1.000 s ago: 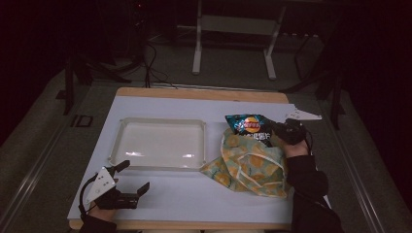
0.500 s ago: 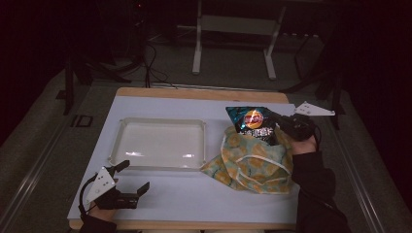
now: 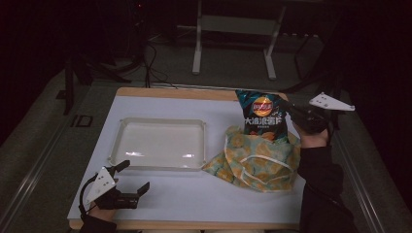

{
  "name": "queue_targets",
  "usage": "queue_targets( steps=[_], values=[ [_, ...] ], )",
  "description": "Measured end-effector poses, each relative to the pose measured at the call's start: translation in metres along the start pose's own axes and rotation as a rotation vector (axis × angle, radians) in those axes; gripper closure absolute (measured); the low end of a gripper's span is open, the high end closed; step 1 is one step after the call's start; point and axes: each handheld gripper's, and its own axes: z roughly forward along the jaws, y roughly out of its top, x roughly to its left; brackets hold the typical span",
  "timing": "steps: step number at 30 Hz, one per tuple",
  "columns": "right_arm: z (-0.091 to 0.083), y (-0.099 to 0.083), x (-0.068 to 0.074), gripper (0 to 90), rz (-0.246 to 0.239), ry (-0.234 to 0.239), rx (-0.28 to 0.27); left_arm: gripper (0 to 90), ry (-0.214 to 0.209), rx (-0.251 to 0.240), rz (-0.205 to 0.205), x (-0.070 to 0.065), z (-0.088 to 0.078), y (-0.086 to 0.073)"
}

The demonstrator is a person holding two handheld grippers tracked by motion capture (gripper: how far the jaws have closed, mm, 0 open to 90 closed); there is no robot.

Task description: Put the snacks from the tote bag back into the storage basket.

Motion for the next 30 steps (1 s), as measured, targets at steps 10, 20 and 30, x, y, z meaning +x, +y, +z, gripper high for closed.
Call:
queue_targets(
  steps=[10,20,30],
  values=[
    [-0.015,0.042,0.002,90.0,-0.034,-0.031,-0.074,1.3,-0.002,-0.001,0.002,0.000,0.000,0.000],
    [-0.016,0.076,0.017,90.0,-0.058,-0.054,-0.097,1.4,-0.001,-0.001,0.002,0.000,0.000,0.000],
    [-0.006,0.097,0.047,90.0,-0.058,-0.058,-0.115,1.3,0.002,-0.007,-0.001,0.000,-0.001,0.001]
  ],
)
